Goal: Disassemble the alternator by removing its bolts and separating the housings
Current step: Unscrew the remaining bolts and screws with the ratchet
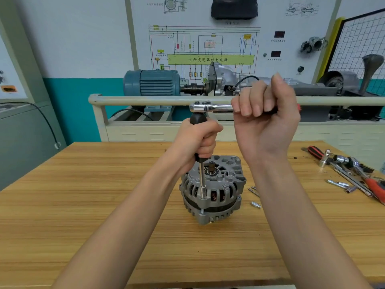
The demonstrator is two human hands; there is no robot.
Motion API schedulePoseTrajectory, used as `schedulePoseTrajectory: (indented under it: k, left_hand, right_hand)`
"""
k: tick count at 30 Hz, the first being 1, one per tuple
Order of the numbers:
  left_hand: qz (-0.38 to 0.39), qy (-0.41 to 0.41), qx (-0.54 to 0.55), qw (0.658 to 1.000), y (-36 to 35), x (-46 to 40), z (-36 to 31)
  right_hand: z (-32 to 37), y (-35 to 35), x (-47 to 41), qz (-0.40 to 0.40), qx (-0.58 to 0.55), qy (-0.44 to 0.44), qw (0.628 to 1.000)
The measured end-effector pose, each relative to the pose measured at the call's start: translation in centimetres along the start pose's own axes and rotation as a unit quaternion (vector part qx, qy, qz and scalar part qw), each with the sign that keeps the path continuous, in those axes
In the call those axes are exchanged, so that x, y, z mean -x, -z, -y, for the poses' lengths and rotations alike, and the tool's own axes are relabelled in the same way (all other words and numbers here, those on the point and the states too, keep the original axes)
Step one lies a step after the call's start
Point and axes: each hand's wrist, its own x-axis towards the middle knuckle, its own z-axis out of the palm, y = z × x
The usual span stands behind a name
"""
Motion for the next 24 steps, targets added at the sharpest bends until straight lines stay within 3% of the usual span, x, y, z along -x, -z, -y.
schedulePoseTrajectory:
  k: [5, 9, 14, 19, 24]
  left_hand:
    - [0.009, -0.007, -0.020, 1.000, -0.3, 0.3, 0.0]
    - [0.028, -0.011, -0.034, 0.999, -0.8, 0.2, 0.1]
    - [0.076, -0.004, -0.005, 0.997, -0.1, -0.1, 0.1]
    - [0.178, 0.030, 0.014, 0.983, -0.1, -0.3, 0.0]
    - [0.101, 0.033, 0.002, 0.994, -0.7, -0.7, 0.8]
  right_hand:
    - [0.0, 0.3, 0.7, 0.017, -0.009, 0.043, 0.999]
    - [0.6, 2.1, -1.1, -0.075, -0.176, -0.049, 0.980]
    - [-0.2, 3.4, -2.6, -0.082, -0.235, -0.117, 0.961]
    - [-1.7, 4.6, -4.0, -0.126, -0.355, -0.214, 0.901]
    - [-1.3, 4.8, -4.3, -0.235, -0.251, -0.211, 0.915]
